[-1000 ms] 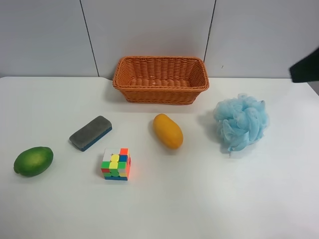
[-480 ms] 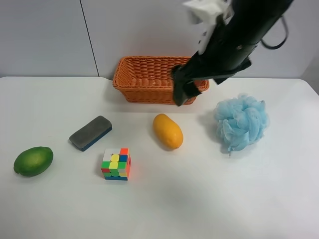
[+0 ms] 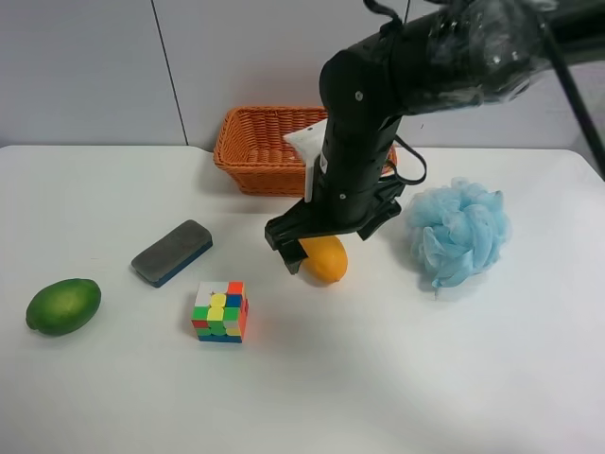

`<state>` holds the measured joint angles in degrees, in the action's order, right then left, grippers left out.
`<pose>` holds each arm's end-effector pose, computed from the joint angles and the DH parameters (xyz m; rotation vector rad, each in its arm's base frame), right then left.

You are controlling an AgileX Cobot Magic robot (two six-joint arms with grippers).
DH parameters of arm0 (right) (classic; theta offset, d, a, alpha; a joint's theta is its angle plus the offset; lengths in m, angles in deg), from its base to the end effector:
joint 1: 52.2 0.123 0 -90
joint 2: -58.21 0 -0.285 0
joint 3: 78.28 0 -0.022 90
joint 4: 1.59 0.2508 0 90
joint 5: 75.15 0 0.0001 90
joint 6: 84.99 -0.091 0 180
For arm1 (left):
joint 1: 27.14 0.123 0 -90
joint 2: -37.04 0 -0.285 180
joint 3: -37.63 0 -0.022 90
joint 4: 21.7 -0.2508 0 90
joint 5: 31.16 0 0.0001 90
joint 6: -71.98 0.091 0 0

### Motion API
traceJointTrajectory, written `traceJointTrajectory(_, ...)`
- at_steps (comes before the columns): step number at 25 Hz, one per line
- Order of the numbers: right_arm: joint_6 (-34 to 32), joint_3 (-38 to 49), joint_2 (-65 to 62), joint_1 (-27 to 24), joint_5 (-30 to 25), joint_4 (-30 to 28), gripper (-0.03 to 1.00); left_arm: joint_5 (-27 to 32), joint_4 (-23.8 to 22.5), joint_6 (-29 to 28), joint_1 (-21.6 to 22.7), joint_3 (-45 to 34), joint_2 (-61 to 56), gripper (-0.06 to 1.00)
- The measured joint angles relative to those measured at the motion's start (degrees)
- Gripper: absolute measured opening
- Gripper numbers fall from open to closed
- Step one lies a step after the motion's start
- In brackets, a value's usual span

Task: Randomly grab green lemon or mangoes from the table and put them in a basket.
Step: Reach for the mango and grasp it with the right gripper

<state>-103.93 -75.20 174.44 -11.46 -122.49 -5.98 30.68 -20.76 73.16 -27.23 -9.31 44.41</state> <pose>0.2886 0.2418 0.1867 -0.6143 2.8417 0.0905 -0.0102 -0.0013 0.2836 0.0238 2.0270 -0.0075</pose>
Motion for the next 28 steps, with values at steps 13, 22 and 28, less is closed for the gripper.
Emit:
traceJointTrajectory(13, -1.7, 0.0, 7.6, -4.0, 10.3, 0.5, 0.99, 0.0, 0.0, 0.0, 0.0, 0.0, 0.0, 0.99)
traceJointTrajectory(22, -1.4, -1.0, 11.0, -4.1, 12.3, 0.5, 0.99, 0.0, 0.0, 0.0, 0.0, 0.0, 0.0, 0.99)
traceJointTrajectory(28, -1.4, -1.0, 11.0, -4.1, 12.3, 0.5, 0.67, 0.0, 0.0, 0.0, 0.0, 0.0, 0.0, 0.99)
